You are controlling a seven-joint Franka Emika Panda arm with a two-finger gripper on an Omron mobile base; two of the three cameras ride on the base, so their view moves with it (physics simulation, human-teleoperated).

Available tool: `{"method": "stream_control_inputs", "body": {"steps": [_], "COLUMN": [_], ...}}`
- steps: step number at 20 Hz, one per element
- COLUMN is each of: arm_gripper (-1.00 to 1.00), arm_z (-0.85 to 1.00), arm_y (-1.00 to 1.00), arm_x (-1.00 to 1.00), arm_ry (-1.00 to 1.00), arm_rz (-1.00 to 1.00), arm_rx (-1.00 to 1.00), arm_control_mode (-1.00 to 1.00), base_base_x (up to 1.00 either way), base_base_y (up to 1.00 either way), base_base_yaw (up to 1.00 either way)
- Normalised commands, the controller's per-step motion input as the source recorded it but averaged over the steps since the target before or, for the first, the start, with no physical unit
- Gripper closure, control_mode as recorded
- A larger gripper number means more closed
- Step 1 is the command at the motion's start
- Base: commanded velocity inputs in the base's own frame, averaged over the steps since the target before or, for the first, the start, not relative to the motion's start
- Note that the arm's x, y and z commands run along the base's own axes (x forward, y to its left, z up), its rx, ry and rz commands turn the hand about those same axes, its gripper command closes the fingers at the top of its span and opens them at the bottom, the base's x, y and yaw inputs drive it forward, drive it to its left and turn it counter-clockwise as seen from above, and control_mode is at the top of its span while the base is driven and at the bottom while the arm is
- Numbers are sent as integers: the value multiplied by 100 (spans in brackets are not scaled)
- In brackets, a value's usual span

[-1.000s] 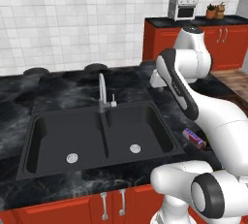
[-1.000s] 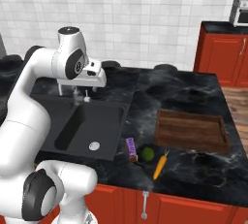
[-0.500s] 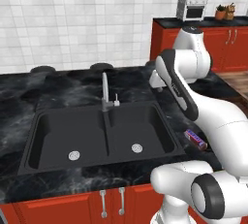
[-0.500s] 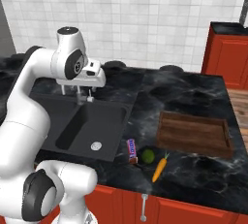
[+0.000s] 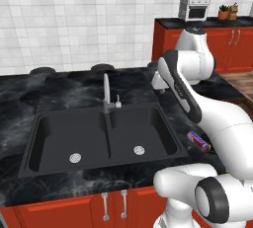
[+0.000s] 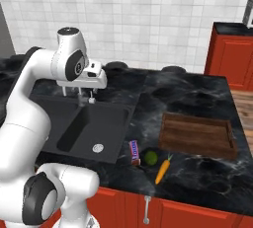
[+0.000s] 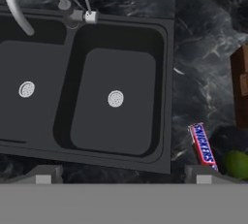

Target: Pick up all produce items and place them in the sink. Turn on the sink faucet to wash them. Then turn the sink off and put them in the tray.

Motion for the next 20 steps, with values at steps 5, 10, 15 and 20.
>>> {"method": "stream_control_inputs", "body": {"steps": [5,10,15,20], "arm_gripper": [-100,-100,-100,-100], "arm_z": [0,0,0,-6], "arm_y": [0,-36,-58,-63], "arm_x": [0,0,1,1], "arm_ry": [0,0,0,1], "arm_rz": [0,-4,-9,-11], "arm_rx": [0,5,8,7], "arm_control_mode": [100,-100,-100,-100], "base_base_x": [0,0,0,0], "base_base_y": [-2,0,0,0], "base_base_yaw": [0,0,0,0]}}
